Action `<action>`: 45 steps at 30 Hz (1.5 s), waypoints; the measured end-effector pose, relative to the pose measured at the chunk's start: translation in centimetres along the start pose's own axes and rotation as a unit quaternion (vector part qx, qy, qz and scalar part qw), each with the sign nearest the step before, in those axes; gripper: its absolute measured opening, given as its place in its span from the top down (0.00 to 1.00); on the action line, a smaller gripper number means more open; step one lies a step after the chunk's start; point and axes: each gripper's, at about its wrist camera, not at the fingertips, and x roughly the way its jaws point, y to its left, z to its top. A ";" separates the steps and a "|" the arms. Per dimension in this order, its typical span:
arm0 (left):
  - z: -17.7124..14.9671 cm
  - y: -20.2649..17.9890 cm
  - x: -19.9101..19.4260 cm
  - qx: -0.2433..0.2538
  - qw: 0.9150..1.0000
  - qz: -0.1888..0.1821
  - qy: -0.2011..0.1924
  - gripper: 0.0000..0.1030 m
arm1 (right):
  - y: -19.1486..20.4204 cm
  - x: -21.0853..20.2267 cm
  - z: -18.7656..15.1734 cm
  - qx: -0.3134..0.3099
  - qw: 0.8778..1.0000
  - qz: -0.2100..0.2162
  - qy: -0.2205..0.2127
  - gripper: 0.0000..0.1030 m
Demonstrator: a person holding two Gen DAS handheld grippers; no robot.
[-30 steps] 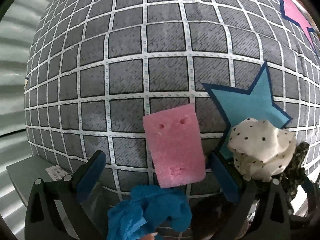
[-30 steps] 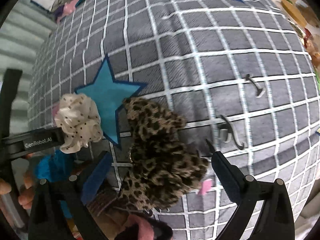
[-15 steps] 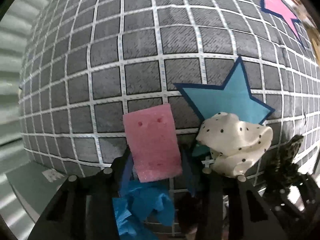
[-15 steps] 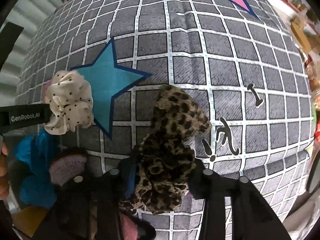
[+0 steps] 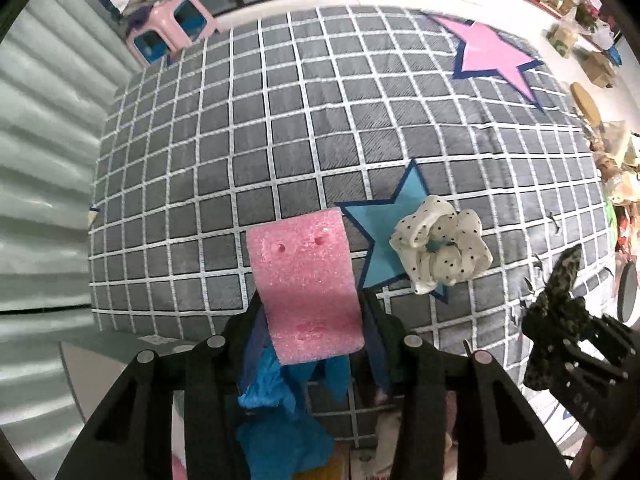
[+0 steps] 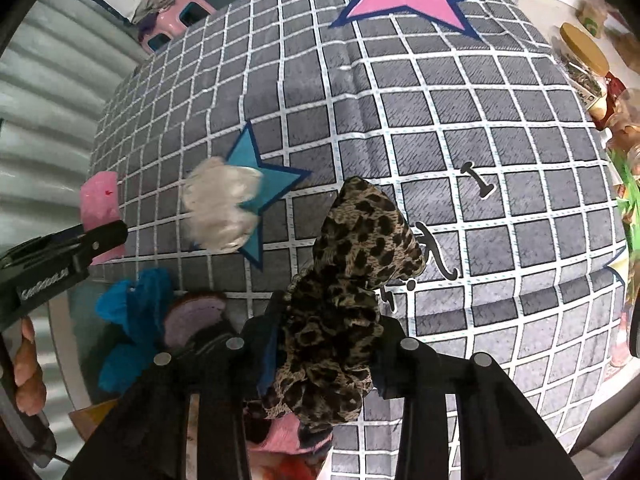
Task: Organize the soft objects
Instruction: 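Carry the leopard scrunchie and pink foam block over the white box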
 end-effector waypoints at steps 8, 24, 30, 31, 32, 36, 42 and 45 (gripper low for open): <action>-2.8 3.2 -2.4 -0.006 1.000 -0.011 -0.020 0.53 | -0.3 -2.5 -0.6 -0.019 1.000 0.016 -0.009 0.63; -7.5 5.1 -6.3 0.006 0.998 -0.024 -0.058 0.53 | 4.5 -4.4 -2.8 -0.040 0.999 0.033 -0.017 0.63; -9.4 6.0 -7.5 0.021 0.997 -0.033 -0.070 0.53 | 6.5 -5.1 -4.5 -0.043 0.998 0.027 -0.023 0.63; -9.6 6.1 -7.7 0.023 0.997 -0.035 -0.071 0.53 | 6.7 -5.2 -4.8 -0.042 0.998 0.025 -0.025 0.63; -9.9 6.2 -7.9 0.025 0.996 -0.037 -0.073 0.53 | 6.9 -5.4 -5.0 -0.040 0.999 0.024 -0.027 0.63; -11.4 6.6 -8.9 0.035 0.995 -0.045 -0.082 0.53 | 7.4 -6.3 -6.3 -0.033 0.999 0.016 -0.035 0.63; -13.9 6.8 -10.2 0.053 0.993 -0.060 -0.092 0.53 | 7.6 -7.8 -8.7 -0.023 0.999 0.000 -0.045 0.63; -15.1 6.9 -10.6 0.059 0.992 -0.064 -0.093 0.53 | 7.7 -8.2 -10.0 -0.016 0.999 -0.004 -0.049 0.63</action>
